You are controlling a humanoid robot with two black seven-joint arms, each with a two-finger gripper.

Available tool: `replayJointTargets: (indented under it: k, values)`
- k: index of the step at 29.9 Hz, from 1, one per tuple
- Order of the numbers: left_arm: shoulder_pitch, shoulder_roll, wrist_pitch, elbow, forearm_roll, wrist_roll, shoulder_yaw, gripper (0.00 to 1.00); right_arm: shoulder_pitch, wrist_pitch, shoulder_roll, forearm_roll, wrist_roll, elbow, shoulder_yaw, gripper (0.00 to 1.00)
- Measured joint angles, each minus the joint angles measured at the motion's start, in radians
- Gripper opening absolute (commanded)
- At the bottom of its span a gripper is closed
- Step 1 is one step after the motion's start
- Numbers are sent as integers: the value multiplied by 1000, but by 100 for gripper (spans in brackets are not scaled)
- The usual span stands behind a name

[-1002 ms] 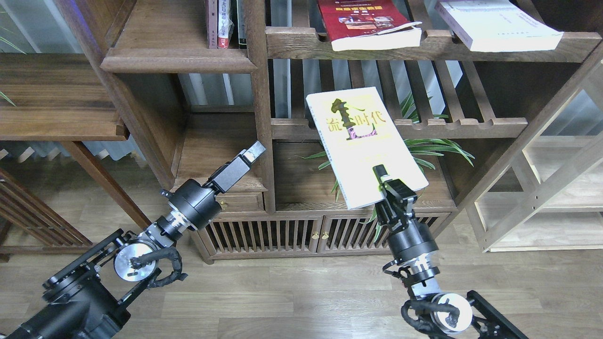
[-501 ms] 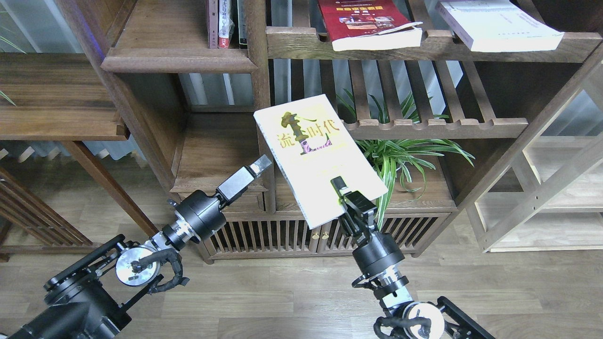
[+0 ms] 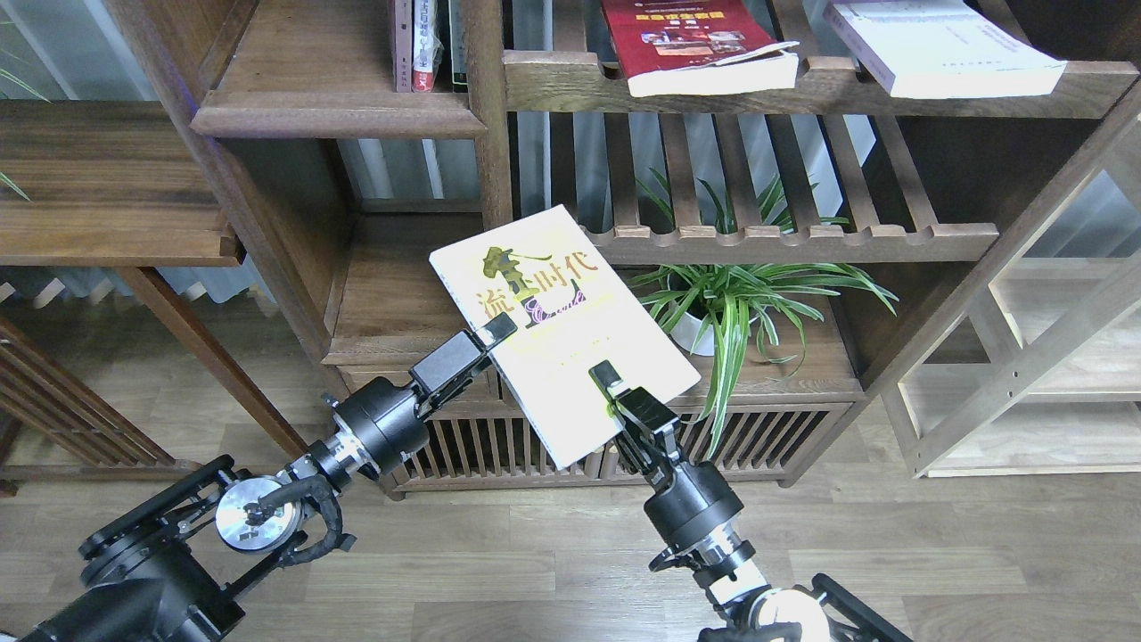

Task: Organize books on shelf
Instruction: 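Pull the book off the shelf toward the left gripper, then grasp the book's top corner with the left gripper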

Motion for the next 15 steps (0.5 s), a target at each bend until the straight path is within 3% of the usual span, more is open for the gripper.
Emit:
replayJointTargets:
  k: [11,15]
  values:
    - [-1,2,0,3,-16,33,2,97,0,0,3,-32,-3,-5,-20,4]
    - [0,4,0,7,-15,34,5,92,-1,0,2,-37,-4,-6,-29,4]
